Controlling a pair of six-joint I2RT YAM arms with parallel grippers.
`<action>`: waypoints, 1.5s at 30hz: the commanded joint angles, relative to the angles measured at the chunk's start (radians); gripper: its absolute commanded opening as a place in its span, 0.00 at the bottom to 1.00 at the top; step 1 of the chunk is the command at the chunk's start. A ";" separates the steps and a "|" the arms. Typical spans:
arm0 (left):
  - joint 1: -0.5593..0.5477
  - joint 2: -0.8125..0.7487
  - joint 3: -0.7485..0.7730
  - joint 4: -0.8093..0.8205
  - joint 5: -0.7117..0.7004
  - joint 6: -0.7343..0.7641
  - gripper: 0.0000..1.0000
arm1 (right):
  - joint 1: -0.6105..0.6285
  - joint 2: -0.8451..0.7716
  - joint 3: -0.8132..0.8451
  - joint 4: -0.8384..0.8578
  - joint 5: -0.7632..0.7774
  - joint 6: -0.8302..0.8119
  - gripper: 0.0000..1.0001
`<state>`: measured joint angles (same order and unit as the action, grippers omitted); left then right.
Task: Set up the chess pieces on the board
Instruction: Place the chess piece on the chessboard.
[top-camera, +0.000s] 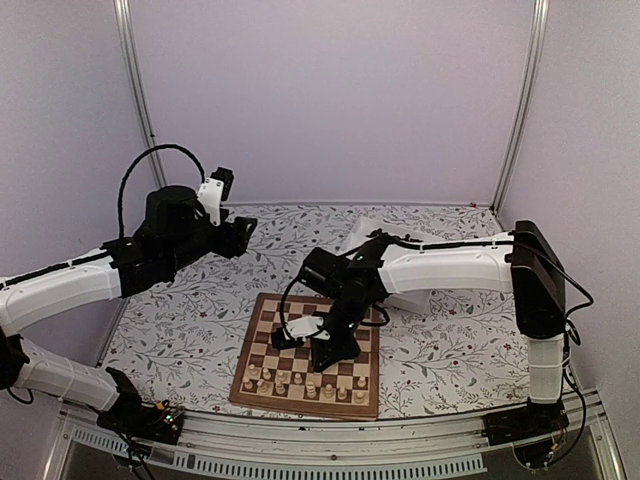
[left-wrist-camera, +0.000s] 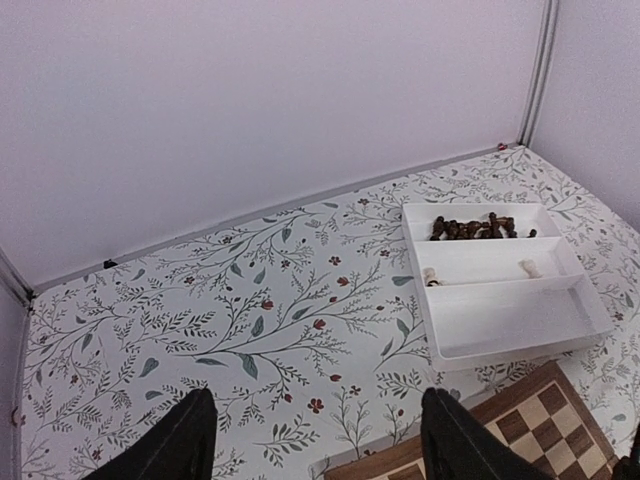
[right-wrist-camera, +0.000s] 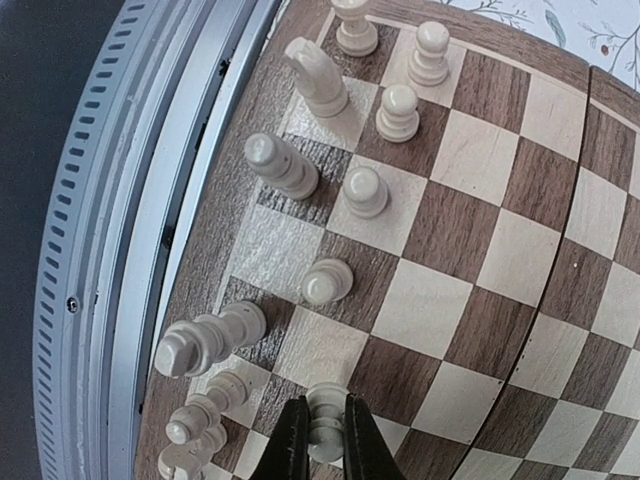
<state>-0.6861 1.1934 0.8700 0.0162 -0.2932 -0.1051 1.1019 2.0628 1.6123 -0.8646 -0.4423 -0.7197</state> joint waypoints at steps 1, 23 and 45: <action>0.014 -0.006 -0.006 -0.012 0.001 0.003 0.72 | 0.011 0.027 0.033 -0.018 -0.002 -0.005 0.06; 0.014 0.015 0.000 -0.013 0.020 -0.004 0.72 | 0.036 0.078 0.061 -0.022 -0.009 -0.001 0.10; 0.014 0.068 0.029 -0.058 0.055 -0.003 0.72 | -0.031 -0.025 0.123 -0.088 -0.033 -0.002 0.29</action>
<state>-0.6857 1.2381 0.8703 -0.0010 -0.2657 -0.1059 1.1183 2.1197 1.6714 -0.9020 -0.4446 -0.7158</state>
